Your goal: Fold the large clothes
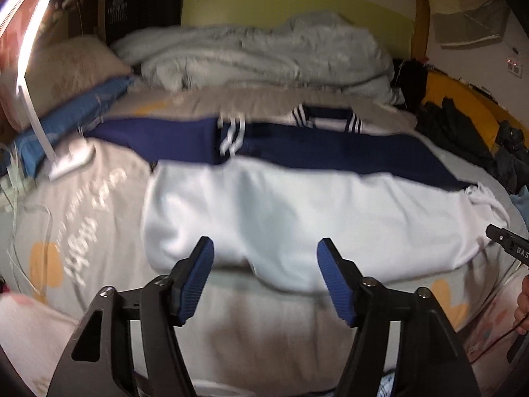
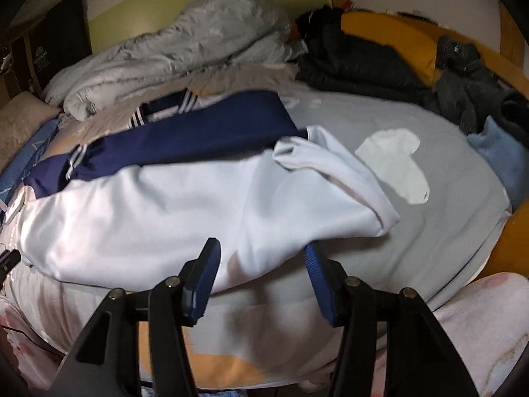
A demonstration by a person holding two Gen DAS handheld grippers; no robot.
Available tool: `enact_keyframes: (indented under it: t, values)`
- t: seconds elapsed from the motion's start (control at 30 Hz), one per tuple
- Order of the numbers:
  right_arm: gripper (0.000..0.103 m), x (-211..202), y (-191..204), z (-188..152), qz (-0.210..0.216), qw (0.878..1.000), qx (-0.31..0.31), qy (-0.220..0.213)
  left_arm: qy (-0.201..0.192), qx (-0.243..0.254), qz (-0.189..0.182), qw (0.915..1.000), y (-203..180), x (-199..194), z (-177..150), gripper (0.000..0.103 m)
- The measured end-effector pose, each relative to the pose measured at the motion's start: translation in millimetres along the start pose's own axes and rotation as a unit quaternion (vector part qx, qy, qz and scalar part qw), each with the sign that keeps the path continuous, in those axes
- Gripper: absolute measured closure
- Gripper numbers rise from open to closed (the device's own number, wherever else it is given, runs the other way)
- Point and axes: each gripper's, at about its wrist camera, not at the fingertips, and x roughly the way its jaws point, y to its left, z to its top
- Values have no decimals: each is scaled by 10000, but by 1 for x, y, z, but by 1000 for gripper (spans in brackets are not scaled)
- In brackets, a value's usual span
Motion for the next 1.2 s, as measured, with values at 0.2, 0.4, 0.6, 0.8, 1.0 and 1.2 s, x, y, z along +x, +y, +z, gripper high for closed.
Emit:
enact_keyframes:
  t: [0.2, 0.4, 0.6, 0.8, 1.0, 1.2]
  values:
    - [45, -29, 20, 26, 153, 9971, -335, -665, -528, 192, -37, 9984, 6, -16, 53, 23]
    - [45, -40, 38, 88, 545, 9931, -404, -959, -712, -305, -410, 9962, 43, -15, 143, 23]
    - [40, -43, 67, 140, 481, 9863, -589, -1462, -505, -584, -709, 9945, 77, 15, 205, 23]
    - [37, -13, 77, 129, 827, 9865, -682, -1240, -254, -1116, -284, 9930, 142, 71, 199, 23]
    - [36, 34, 75, 118, 827, 9908, -711, -807, 516, -1318, 386, 9892, 194, 151, 179, 23]
    - [36, 70, 70, 111, 725, 9933, -734, -522, 1052, -1369, 875, 9811, 227, 220, 168, 26]
